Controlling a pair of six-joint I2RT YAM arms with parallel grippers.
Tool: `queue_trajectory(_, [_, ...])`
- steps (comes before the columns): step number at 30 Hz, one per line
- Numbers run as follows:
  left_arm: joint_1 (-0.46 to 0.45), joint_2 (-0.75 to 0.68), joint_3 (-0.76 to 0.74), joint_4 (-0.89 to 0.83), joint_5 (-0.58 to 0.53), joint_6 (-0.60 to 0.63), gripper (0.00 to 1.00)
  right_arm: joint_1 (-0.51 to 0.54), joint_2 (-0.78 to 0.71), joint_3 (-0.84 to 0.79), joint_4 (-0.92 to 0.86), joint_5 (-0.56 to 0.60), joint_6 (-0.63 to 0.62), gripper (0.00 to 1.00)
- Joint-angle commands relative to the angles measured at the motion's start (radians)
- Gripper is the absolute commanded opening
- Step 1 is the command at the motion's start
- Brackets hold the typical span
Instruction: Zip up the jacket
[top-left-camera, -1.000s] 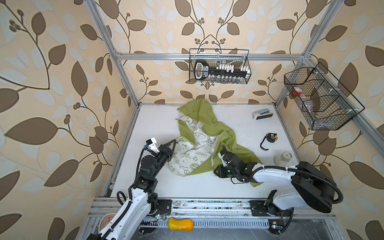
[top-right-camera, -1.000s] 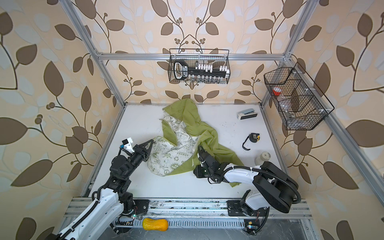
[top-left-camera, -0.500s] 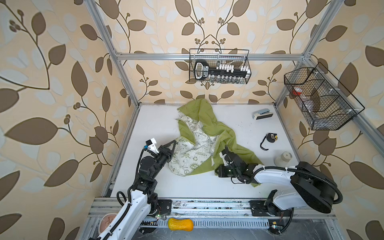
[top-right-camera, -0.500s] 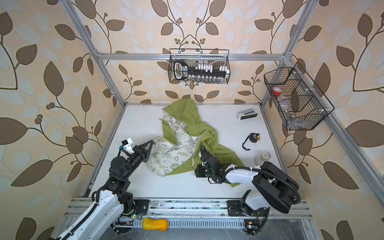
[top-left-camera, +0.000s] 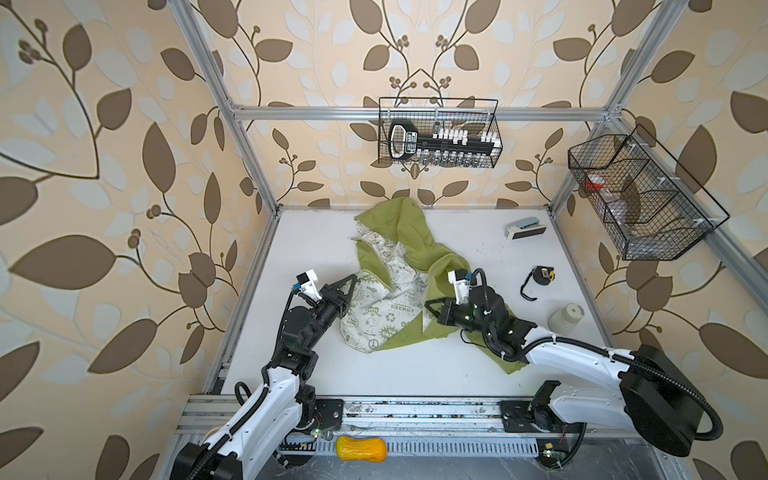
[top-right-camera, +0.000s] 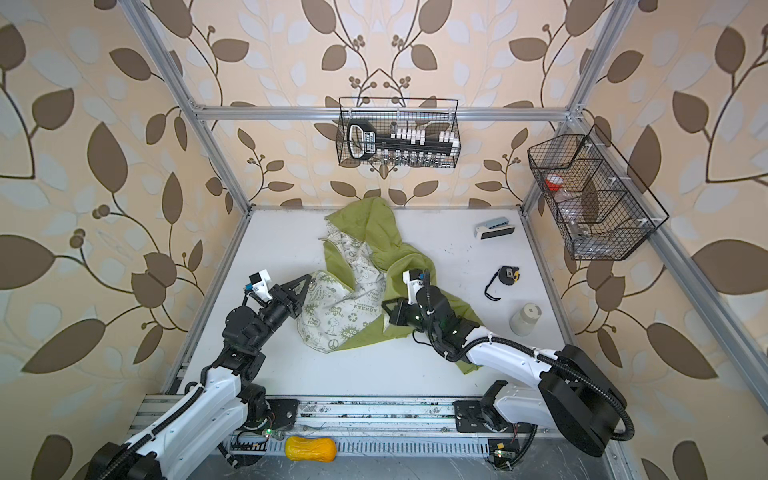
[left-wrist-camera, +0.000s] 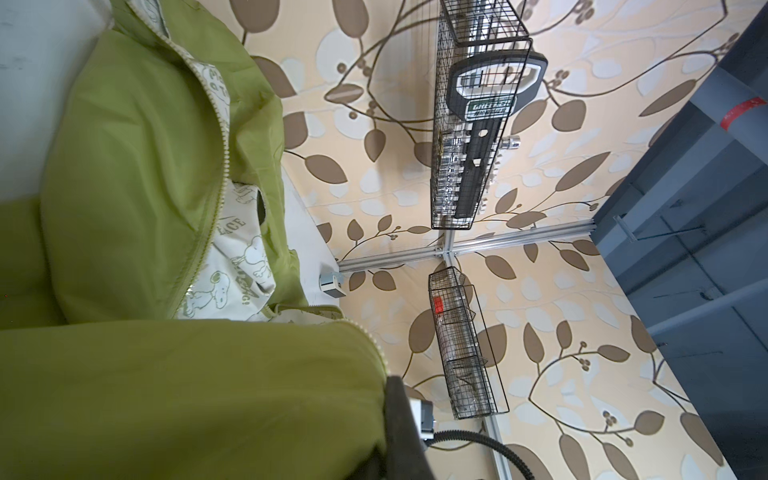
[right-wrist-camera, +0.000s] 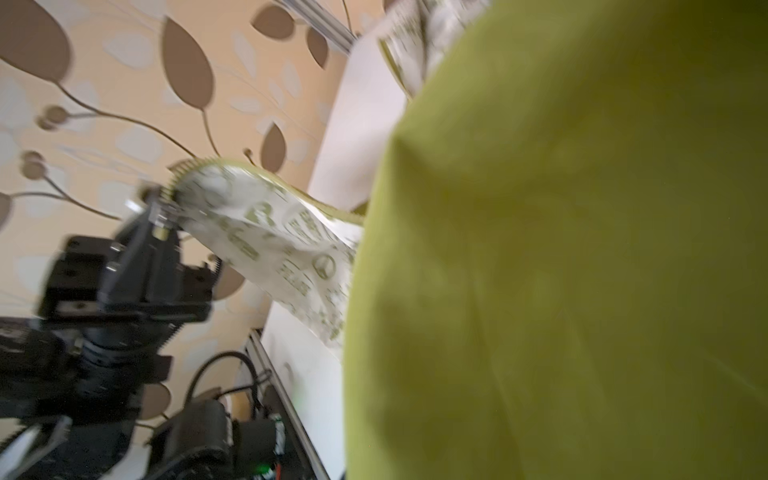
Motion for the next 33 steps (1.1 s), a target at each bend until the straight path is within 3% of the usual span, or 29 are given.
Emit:
queue_trajectory(1, [-0.002, 0.040, 0.050, 0.233, 0.018, -0.027, 0.00, 0.014, 0.055, 0.083, 0.280, 0.088, 0.076, 0.00])
queue_trajectory(7, [-0.014, 0.114, 0.072, 0.327, 0.008, -0.028, 0.00, 0.045, 0.278, 0.217, 0.563, 0.121, 0.228, 0.00])
queue_trajectory(12, [-0.020, 0.150, 0.081, 0.394, 0.000, -0.035, 0.00, 0.083, 0.382, 0.324, 0.606, 0.164, 0.238, 0.00])
queue_trajectory(15, [-0.022, 0.151, 0.111, 0.340, 0.019, -0.028, 0.00, 0.099, 0.386, 0.340, 0.596, 0.223, 0.189, 0.00])
queue_trajectory(20, [-0.046, 0.198, 0.124, 0.411, -0.019, -0.036, 0.00, 0.134, 0.404, 0.386, 0.560, 0.276, 0.091, 0.00])
queue_trajectory(33, [-0.122, 0.310, 0.195, 0.597, -0.137, -0.010, 0.00, 0.193, 0.435, 0.403, 0.805, 0.420, -0.027, 0.00])
